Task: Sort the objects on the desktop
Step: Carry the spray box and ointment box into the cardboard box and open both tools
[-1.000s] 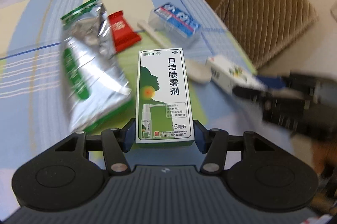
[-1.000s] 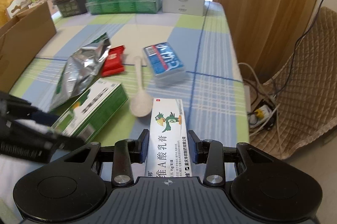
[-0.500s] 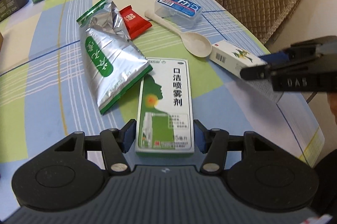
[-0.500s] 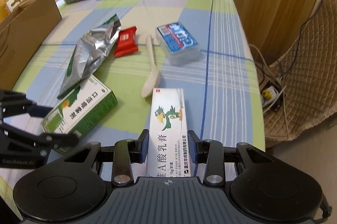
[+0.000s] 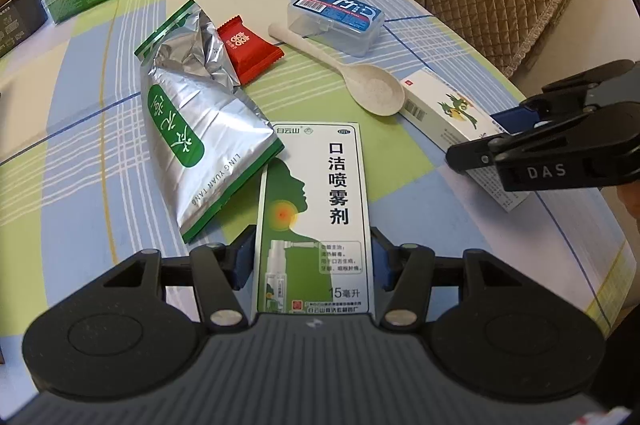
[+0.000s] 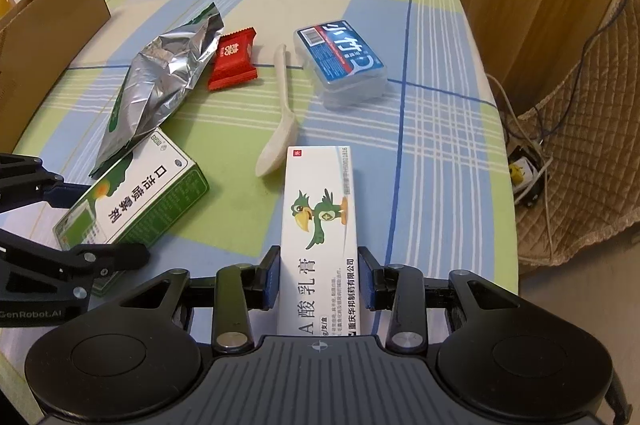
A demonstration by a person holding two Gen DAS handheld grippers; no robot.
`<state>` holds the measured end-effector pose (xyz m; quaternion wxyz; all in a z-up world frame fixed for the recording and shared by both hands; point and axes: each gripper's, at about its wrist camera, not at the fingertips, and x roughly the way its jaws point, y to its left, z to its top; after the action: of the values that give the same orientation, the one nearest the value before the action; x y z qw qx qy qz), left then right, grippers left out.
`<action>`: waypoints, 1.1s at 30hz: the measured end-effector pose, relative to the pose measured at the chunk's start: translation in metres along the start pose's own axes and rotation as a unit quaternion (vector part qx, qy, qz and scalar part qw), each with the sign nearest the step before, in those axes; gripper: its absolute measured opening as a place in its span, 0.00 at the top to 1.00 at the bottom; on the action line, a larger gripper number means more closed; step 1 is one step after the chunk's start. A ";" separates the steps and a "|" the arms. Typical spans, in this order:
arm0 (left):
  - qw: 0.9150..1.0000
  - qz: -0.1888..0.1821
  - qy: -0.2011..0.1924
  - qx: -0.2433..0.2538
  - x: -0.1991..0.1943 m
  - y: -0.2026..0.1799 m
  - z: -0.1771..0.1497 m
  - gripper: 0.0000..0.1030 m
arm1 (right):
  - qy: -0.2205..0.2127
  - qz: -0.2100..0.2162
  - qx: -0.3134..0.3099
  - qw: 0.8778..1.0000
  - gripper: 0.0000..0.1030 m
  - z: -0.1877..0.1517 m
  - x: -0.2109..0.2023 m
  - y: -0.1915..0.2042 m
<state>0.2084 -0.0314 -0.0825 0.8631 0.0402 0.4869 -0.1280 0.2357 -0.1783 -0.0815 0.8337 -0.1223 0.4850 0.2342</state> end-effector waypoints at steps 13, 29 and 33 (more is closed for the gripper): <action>1.000 -0.021 0.002 0.009 -0.035 -0.015 -0.021 0.51 | -0.019 0.003 0.039 0.999 0.66 -0.018 -0.058 -0.004; 0.997 0.035 -0.068 -0.025 -0.156 0.032 -0.030 0.51 | -0.104 0.078 0.014 0.991 0.66 -0.002 -0.140 0.105; 0.994 0.059 -0.086 -0.045 -0.192 0.059 -0.041 0.51 | -0.115 0.100 -0.007 0.988 0.66 0.011 -0.147 0.149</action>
<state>0.0950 0.0685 0.0561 0.9088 0.0192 0.4128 -0.0580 0.1065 -0.0857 0.0551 0.8552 -0.0511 0.3942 0.3326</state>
